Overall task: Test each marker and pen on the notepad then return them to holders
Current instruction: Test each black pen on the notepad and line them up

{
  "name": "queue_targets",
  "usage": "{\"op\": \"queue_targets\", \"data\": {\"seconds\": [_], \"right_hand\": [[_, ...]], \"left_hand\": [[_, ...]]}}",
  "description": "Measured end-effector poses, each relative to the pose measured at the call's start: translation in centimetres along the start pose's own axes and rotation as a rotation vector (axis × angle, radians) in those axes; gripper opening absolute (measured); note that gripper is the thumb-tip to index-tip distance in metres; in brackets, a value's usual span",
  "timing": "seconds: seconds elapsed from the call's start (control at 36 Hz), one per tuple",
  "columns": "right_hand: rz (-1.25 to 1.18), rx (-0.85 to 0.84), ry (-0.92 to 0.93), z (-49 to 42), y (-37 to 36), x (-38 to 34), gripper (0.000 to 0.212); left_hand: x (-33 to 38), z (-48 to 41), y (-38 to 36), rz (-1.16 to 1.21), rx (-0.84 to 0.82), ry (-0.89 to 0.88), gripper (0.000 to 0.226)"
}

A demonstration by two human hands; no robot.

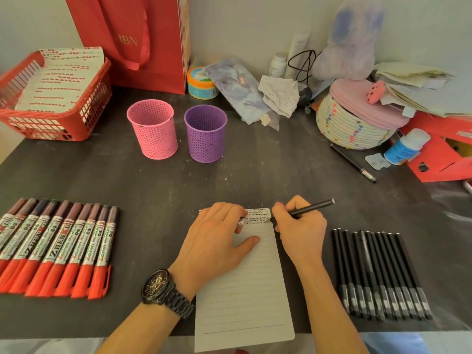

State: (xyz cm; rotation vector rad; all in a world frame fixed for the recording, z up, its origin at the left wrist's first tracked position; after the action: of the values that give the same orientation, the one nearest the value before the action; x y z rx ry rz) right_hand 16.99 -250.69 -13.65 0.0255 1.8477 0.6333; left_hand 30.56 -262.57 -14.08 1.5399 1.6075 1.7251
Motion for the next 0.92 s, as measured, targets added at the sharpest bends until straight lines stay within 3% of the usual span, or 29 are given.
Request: {"op": "queue_targets", "data": {"seconds": [0.92], "right_hand": [[0.042,-0.012,0.046,0.06,-0.03,0.04,0.033]], "left_hand": [[-0.19,-0.01,-0.26,-0.016,0.009,0.028,0.04]]}}
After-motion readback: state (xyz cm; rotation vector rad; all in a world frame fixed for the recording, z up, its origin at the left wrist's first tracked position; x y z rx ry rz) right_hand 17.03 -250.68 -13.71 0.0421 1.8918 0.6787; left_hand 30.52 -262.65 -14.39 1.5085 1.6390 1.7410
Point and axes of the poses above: each hand's wrist, its own z-axis away from the middle knuckle, its own y-axis out of the back of the hand, x = y × z, the point moved 1 cm from there along -z, towards the middle knuckle, and after that the axes turned 6 degrees about y, right-handed, at the moved point
